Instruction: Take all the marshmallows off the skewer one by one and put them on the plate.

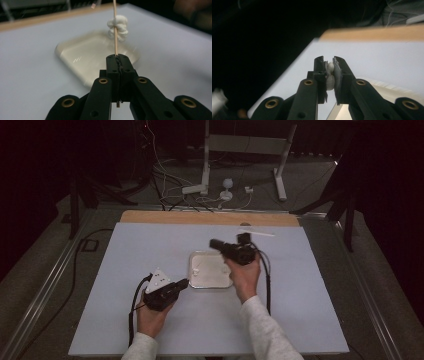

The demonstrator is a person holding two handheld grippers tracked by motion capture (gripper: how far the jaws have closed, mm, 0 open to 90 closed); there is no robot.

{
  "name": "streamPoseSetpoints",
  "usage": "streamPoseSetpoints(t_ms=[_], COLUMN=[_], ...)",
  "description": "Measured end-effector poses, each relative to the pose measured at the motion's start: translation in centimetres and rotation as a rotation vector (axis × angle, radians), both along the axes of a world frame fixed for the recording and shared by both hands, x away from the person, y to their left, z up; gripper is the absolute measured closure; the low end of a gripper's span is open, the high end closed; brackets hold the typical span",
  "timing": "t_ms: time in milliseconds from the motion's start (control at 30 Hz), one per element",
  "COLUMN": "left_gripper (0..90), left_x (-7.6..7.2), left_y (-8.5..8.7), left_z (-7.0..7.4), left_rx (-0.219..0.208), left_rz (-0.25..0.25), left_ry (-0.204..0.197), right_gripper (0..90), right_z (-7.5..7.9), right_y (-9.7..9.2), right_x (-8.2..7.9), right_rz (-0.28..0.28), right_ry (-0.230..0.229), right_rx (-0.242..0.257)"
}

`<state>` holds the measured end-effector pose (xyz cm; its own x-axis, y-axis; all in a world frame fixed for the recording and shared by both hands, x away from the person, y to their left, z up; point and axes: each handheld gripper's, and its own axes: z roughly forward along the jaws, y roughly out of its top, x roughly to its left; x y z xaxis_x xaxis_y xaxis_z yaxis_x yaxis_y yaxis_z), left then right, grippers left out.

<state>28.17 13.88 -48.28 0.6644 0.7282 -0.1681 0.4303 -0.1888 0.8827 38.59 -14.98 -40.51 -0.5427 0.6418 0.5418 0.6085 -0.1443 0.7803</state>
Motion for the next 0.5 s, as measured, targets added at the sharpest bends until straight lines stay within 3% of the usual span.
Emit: streamPoseSetpoints(t_ms=[67, 200, 500], left_gripper=[90.0, 90.0, 90.0], left_x=[0.3, 0.3, 0.5], left_y=[0.4, 0.3, 0.2], left_z=[0.0, 0.1, 0.0], left_rx=[-0.043, -0.048, -0.055], left_rz=[0.015, 0.023, 0.027], left_ry=[0.006, 0.002, 0.015], right_gripper=[82.1, 81.6, 80.1], right_z=[0.9, 1.4, 0.1], right_y=[-1.5, -2.3, -1.5], right_x=[0.5, 0.2, 0.4], right_rz=[0.019, 0.034, 0.056], right_ry=[0.003, -0.024, 0.001], right_rx=[-0.053, -0.114, -0.120])
